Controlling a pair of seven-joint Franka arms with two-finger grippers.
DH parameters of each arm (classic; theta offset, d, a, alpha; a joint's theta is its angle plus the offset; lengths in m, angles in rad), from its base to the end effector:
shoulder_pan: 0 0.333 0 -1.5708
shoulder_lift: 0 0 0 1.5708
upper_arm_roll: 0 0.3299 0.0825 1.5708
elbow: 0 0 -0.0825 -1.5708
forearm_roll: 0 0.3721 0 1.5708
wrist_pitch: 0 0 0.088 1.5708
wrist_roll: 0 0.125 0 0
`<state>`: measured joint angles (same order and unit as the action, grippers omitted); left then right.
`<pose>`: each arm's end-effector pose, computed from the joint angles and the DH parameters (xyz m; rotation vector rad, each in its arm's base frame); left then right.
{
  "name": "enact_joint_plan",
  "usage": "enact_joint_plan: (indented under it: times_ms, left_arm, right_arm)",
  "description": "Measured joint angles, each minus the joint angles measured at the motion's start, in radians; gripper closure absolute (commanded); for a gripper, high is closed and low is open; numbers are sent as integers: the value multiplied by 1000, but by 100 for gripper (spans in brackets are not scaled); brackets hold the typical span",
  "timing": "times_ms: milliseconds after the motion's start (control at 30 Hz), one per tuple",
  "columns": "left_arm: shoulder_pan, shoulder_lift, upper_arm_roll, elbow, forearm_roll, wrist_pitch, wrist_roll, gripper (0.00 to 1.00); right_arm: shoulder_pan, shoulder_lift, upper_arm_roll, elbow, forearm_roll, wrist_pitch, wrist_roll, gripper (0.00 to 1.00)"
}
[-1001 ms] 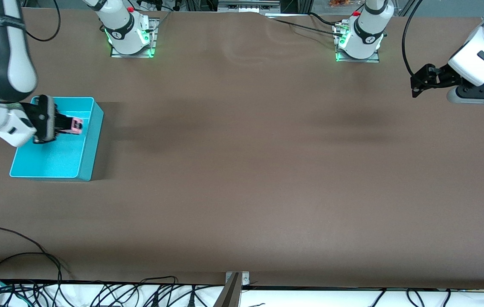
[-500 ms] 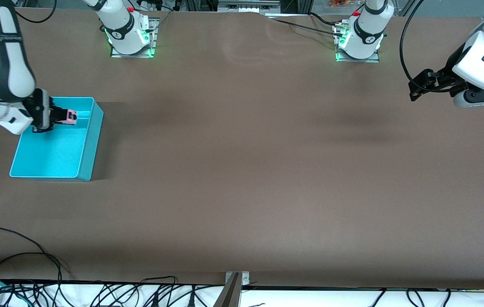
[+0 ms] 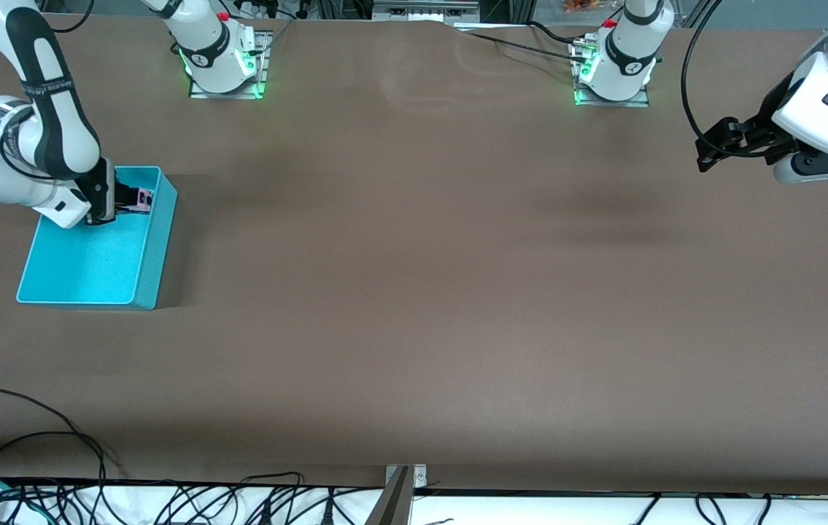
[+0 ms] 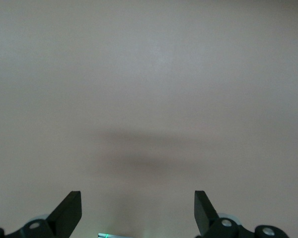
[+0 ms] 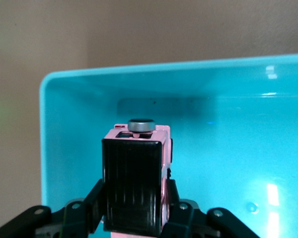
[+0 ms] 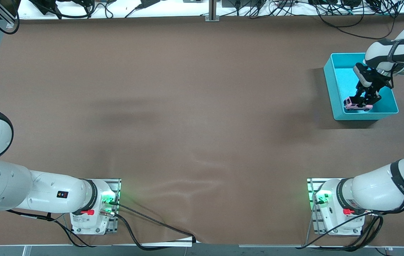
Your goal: Wind and store pink jeep toy
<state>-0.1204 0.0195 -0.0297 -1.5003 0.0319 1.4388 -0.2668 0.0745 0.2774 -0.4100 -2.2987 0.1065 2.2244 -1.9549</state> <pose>0.5286 -0.0754 0.6309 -3.0867 -0.1848 0.1126 0.4541 -0.1590 0.2209 -2.0507 -1.9818 0.2417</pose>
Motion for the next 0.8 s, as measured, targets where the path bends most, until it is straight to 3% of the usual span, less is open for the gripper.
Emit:
enact_joint_plan:
  times_ms: [133, 267, 300, 334, 801]
  left_arm:
    - [4, 1, 3, 0, 0, -4, 0, 0]
    - [6, 1, 4, 0, 0, -5, 0, 0]
    - [6, 1, 4, 0, 0, -4, 0, 0]
    - [6, 2, 4, 0, 0, -4, 0, 0]
    - [55, 4, 7, 0, -16, -4, 62, 0]
  right_arm:
    - [-1, 27, 0, 0, 43, 23, -39, 51]
    - [-6, 33, -3, 0, 64, 26, -59, 20]
    - [-8, 34, -3, 0, 68, 27, -64, 7]
    - [-9, 35, -3, 0, 72, 29, -68, 0]
    - [-7, 29, 2, 43, 85, 8, -81, 0]
